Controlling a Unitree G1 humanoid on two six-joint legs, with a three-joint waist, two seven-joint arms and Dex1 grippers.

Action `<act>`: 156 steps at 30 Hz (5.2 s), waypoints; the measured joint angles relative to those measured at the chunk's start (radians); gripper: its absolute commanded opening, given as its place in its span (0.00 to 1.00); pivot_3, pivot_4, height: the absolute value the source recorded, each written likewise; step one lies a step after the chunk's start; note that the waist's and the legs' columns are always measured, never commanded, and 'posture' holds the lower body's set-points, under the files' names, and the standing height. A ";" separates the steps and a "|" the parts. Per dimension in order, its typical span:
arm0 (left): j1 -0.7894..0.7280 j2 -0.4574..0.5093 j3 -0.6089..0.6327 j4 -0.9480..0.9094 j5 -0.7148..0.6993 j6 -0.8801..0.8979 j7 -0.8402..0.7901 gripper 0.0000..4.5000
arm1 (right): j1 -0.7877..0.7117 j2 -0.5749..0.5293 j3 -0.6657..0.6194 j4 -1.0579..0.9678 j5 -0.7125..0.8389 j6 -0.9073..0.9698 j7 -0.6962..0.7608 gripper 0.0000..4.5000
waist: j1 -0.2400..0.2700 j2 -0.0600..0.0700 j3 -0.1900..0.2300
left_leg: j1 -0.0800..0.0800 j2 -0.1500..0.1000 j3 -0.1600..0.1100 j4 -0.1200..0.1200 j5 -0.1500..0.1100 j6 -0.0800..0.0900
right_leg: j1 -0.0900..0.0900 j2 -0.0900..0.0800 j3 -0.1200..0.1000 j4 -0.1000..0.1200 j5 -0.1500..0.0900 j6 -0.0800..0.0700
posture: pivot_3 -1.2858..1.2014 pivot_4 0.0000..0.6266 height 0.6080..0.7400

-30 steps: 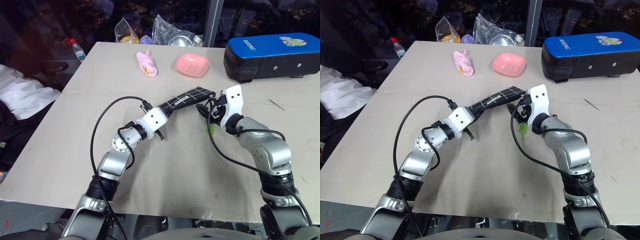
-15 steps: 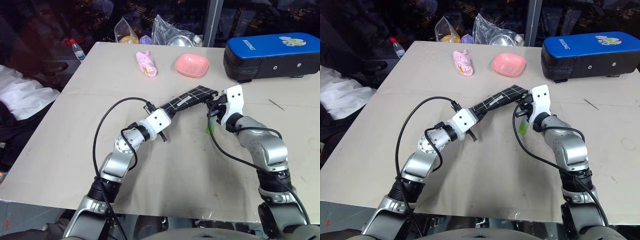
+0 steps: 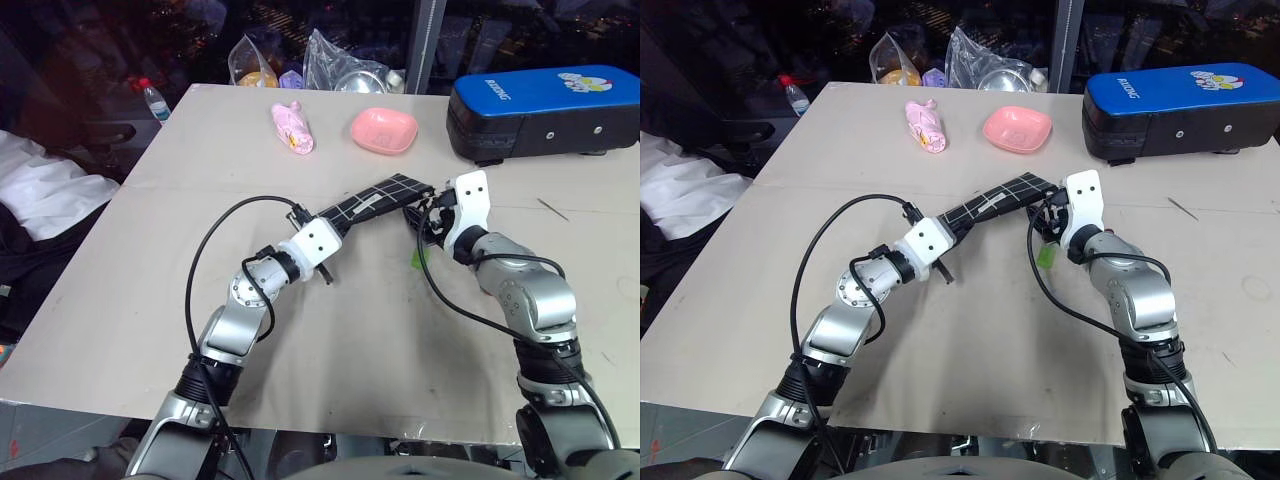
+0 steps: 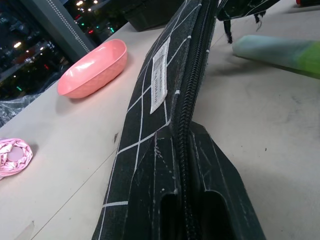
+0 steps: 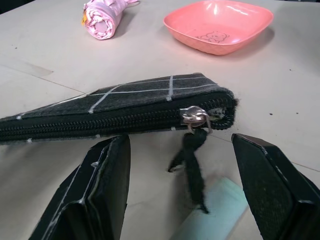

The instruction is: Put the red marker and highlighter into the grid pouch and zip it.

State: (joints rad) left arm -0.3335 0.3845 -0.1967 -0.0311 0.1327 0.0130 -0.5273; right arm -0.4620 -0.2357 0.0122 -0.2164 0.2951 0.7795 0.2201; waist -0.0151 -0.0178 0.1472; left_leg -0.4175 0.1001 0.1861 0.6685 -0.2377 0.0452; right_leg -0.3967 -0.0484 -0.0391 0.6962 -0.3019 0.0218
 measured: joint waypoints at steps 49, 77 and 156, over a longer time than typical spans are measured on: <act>0.005 -0.025 -0.013 -0.004 0.003 0.002 0.006 0.00 | -0.014 -0.160 0.390 -0.044 -0.266 -0.280 0.386 0.00 | 0.000 0.000 0.000 | 0.000 0.000 0.000 -0.001 0.000 0.000 | -0.001 0.000 0.000 -0.001 0.000 0.000 | 0.52 0.24 0.89; 0.011 -0.061 0.049 -0.024 -0.120 0.108 -0.004 0.00 | -0.006 -0.058 0.085 -0.153 -0.025 0.026 0.267 0.01 | -0.001 -0.001 0.001 | -0.001 0.001 -0.001 -0.001 0.000 0.000 | -0.001 -0.001 -0.001 -0.001 0.000 0.000 | 0.52 0.24 0.89; -0.015 -0.046 0.074 -0.055 -0.136 0.188 0.005 0.00 | 0.249 -0.546 -0.025 -0.222 -0.264 -0.284 0.302 0.07 | -0.002 0.001 0.004 | 0.000 -0.002 -0.001 -0.005 0.000 -0.001 | -0.001 0.001 0.000 -0.003 0.000 0.000 | 0.52 0.24 0.89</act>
State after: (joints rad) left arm -0.3487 0.3385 -0.1228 -0.0857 -0.0028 0.2009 -0.5218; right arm -0.2130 -0.7814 -0.0127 -0.4389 0.0310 0.4954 0.5218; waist -0.0169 -0.0172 0.1509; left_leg -0.4173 0.0979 0.1852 0.6634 -0.2373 0.0443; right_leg -0.3979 -0.0470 -0.0387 0.6934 -0.3023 0.0219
